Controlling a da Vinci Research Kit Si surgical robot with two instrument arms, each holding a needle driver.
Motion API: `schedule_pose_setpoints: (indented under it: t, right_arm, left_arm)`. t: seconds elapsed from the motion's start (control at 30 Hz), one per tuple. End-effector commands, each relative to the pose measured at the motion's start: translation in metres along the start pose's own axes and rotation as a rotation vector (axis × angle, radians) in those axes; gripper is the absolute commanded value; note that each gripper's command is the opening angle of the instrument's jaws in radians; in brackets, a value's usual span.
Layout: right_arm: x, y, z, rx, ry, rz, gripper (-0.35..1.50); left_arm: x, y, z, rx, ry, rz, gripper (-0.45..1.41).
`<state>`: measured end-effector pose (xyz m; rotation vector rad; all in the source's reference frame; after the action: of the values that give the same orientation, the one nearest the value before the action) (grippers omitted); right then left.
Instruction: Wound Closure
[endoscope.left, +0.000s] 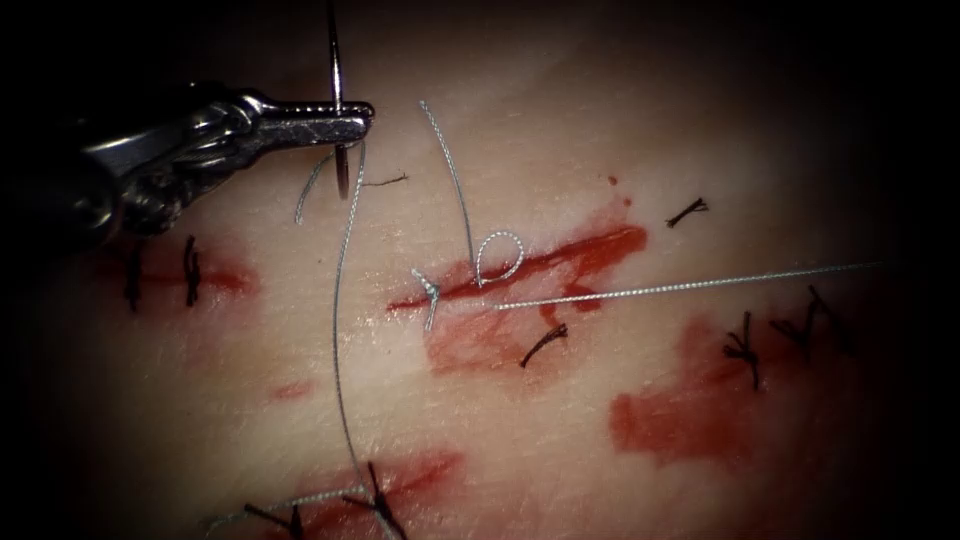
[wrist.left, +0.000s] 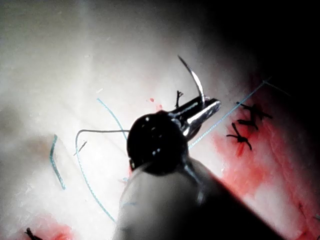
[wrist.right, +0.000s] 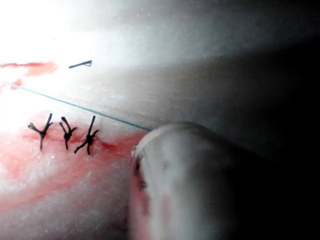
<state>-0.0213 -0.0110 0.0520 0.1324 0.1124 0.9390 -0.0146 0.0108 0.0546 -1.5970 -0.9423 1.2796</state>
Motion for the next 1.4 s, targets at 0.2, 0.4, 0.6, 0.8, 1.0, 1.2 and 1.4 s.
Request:
schedule_pose_setpoints:
  t: [0.2,0.4,0.6,0.8,1.0,1.2,1.4]
  right_arm:
    - [-0.0025,0.0042,0.0007,-0.081,-0.02,0.071,-0.35]
    - [-0.0042,0.0058,0.0011,-0.103,-0.011,0.118,-0.35]
    - [-0.0046,0.0064,0.0008,-0.118,-0.018,0.115,-0.35]
    - [-0.0045,0.0064,0.0005,-0.105,-0.003,0.11,-0.35]
    - [-0.0049,0.007,0.0003,-0.107,0.005,0.127,-0.35]
    - [-0.0054,0.0078,0.0001,-0.102,0.003,0.135,-0.35]
    - [-0.0056,0.008,-0.0001,-0.104,0.004,0.147,-0.35]
  left_arm:
    - [-0.0004,-0.0005,0.0004,0.0,0.0,0.0,-0.45]
    - [-0.0004,-0.0003,0.0004,0.002,-0.002,0.0,-0.45]
    - [-0.0004,-0.0003,0.0005,0.003,-0.002,0.0,-0.45]
    - [-0.0004,-0.0003,0.0004,0.003,-0.002,0.0,-0.45]
    - [-0.0005,-0.0003,0.0004,0.003,-0.002,0.0,-0.45]
    - [-0.0005,-0.0003,0.0004,0.003,-0.002,0.0,-0.45]
    - [-0.0005,-0.0003,0.0004,0.003,-0.002,0.0,-0.45]
